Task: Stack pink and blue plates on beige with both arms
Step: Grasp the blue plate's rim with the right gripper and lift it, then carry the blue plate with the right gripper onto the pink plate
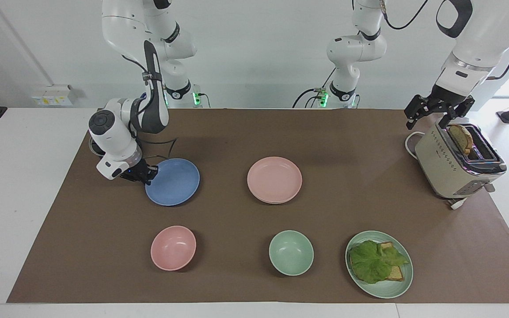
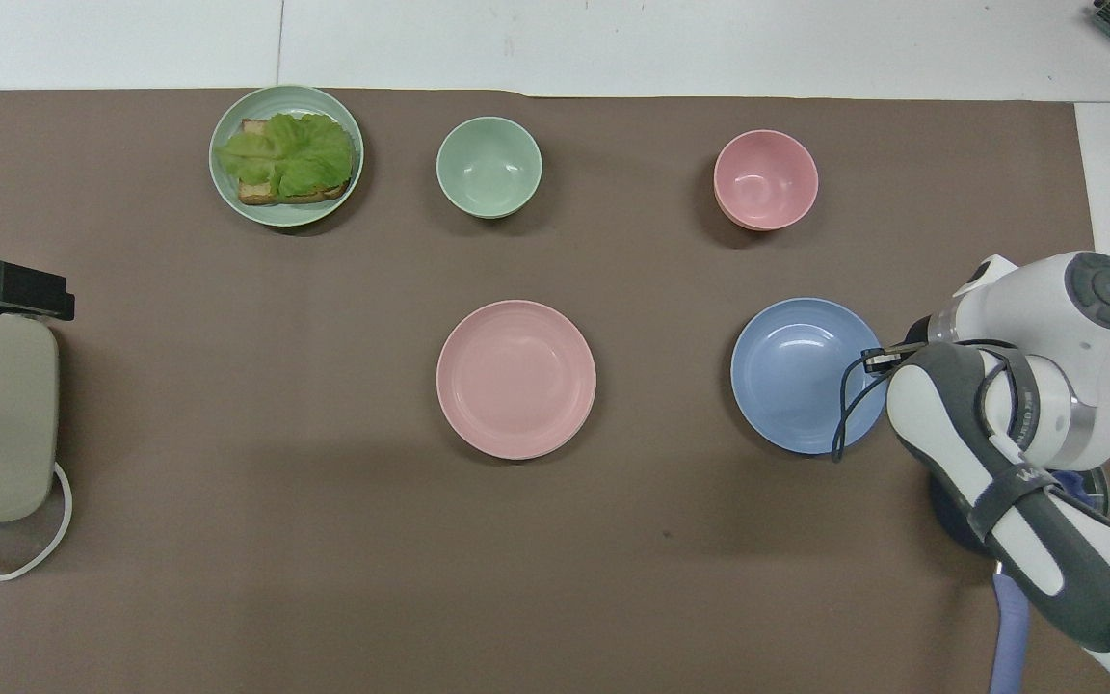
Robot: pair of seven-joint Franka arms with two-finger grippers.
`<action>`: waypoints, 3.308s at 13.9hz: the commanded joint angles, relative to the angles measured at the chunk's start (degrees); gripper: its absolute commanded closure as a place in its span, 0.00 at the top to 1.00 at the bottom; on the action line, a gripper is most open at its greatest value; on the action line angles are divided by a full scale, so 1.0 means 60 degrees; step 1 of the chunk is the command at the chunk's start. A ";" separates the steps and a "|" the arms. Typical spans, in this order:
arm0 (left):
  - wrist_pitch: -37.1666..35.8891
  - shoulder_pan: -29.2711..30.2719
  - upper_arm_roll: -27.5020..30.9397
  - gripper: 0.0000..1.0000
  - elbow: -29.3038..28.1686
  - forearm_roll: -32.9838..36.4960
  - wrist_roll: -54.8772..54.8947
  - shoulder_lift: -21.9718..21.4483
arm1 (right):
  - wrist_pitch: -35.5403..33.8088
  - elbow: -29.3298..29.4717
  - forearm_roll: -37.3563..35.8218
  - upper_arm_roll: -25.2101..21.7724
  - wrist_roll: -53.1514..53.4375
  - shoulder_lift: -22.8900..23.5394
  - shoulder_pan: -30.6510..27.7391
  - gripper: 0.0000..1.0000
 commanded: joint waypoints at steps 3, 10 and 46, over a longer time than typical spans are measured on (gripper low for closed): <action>-0.0161 0.0075 -0.0058 1.00 -0.0026 0.0100 0.0052 -0.0051 | -0.1895 0.0897 0.0151 0.0057 -0.0693 -0.0705 -0.0133 0.00; -0.0147 0.0075 -0.0058 1.00 -0.0011 0.0100 0.0052 -0.0051 | -0.3088 0.2041 0.0473 0.0453 -0.0550 -0.0956 0.0407 0.00; -0.0162 0.0075 -0.0058 1.00 -0.0011 0.0100 0.0052 -0.0051 | 0.0267 0.1894 0.2861 0.0658 0.2719 0.1036 0.4379 0.00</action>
